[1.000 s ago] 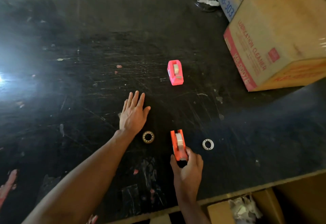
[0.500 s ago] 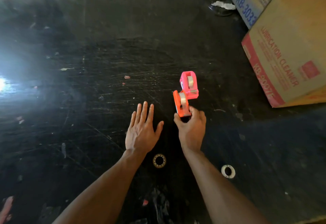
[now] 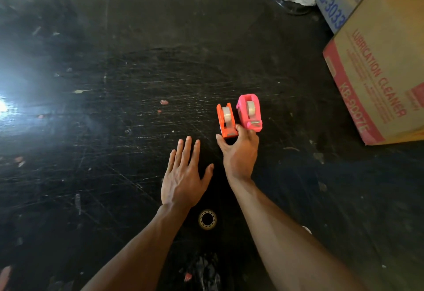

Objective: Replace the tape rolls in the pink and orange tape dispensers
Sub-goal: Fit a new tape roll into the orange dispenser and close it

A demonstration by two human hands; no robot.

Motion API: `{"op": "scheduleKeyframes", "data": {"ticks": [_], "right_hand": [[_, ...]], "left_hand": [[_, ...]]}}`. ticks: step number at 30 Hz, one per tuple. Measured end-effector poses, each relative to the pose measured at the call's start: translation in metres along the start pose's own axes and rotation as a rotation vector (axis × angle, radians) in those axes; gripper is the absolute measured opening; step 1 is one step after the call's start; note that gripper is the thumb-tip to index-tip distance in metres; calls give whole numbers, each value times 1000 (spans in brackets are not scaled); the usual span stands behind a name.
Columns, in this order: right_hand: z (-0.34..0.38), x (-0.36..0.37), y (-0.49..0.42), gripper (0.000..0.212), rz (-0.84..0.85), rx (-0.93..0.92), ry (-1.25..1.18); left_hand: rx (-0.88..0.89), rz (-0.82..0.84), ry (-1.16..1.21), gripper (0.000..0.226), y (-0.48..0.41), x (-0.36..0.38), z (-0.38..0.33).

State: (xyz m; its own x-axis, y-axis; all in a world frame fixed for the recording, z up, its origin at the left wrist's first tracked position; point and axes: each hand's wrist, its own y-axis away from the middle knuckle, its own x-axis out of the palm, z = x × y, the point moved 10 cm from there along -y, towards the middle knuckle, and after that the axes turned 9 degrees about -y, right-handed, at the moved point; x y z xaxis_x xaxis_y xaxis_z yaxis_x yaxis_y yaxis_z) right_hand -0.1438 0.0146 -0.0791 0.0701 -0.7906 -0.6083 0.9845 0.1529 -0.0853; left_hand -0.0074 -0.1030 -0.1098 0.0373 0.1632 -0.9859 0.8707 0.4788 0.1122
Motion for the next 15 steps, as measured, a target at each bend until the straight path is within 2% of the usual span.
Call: {"op": "scheduleKeyframes", "data": {"ticks": [10,15], "right_hand": [[2,5,-1,63,-16,-16,73],[2,2,2,76,17,11,50]], "left_hand": [[-5,1,2,78,1,1,1],[-5,-5,15,77,1,-1,0]]}}
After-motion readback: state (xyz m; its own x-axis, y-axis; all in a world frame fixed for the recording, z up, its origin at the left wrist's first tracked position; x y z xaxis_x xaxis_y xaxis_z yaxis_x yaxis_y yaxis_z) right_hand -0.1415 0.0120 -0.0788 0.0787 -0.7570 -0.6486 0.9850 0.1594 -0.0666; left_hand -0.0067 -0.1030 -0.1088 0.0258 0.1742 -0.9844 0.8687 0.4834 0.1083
